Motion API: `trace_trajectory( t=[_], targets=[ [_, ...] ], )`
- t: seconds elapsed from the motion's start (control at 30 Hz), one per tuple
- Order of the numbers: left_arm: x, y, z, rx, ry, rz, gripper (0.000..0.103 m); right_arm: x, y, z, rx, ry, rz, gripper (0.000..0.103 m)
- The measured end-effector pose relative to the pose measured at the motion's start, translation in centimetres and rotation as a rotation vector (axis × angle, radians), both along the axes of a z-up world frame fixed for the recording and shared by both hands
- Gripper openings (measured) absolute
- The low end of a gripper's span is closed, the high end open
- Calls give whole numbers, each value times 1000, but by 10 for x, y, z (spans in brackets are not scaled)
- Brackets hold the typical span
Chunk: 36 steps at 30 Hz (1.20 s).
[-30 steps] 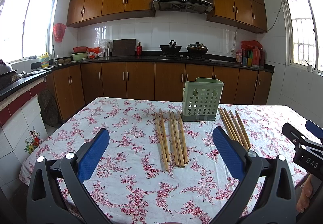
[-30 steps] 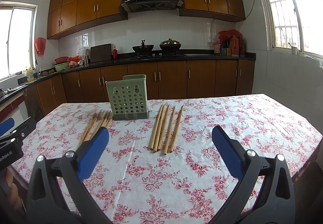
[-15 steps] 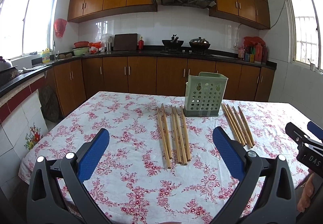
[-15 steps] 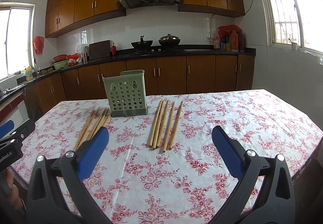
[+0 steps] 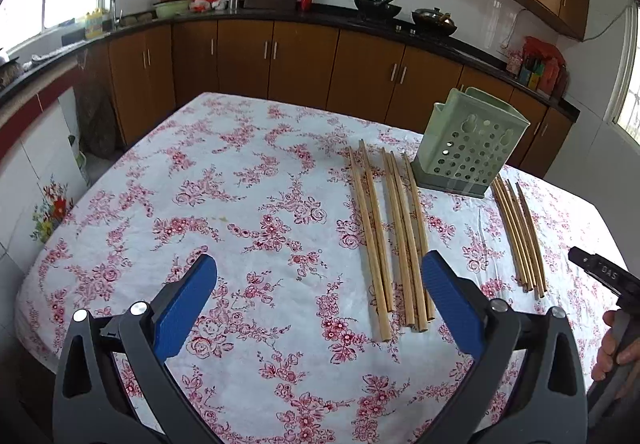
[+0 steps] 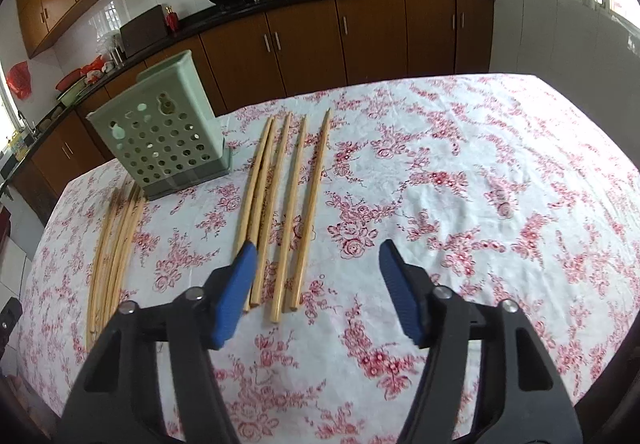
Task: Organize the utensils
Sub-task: 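Lower the left tool and close it on a bamboo chopstick while the right tool grasps another, then lift the held chopstick with the left tool while the right tool lifts its chopstick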
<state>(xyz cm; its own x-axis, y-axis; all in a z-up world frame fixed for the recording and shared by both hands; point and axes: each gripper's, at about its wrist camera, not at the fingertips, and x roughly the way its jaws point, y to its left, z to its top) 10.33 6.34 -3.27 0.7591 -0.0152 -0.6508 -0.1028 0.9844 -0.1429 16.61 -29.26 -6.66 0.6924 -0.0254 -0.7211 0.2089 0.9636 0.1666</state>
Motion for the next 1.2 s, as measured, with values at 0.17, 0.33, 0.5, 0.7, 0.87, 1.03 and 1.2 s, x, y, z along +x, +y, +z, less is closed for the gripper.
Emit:
trace_trajectory(
  t=[0.17,0.33,0.5,0.7,0.87,1.03,1.2],
  targets=[
    [21,4,-10,16,57,-6,84,43,-1,-26,27,91,0,37],
    [39,1,-18,10,94,-35,75,62,3,-44,-12,135,-15,25],
    [62,-11,-29,-13,139,-97,55,63,-4,-47,-75,128,-54,8],
    [85,-31,-46,-14,204,-165,27,58,-21,-45,-73,125,-87,8],
    [93,-41,-52,-3,227,-191,19,56,-19,-45,-86,121,-75,8],
    [96,-46,-56,29,246,-191,10,58,-19,-46,-86,120,-70,8],
    [100,-44,-57,51,239,-177,8,61,-16,-47,-108,116,-46,9]
  ],
)
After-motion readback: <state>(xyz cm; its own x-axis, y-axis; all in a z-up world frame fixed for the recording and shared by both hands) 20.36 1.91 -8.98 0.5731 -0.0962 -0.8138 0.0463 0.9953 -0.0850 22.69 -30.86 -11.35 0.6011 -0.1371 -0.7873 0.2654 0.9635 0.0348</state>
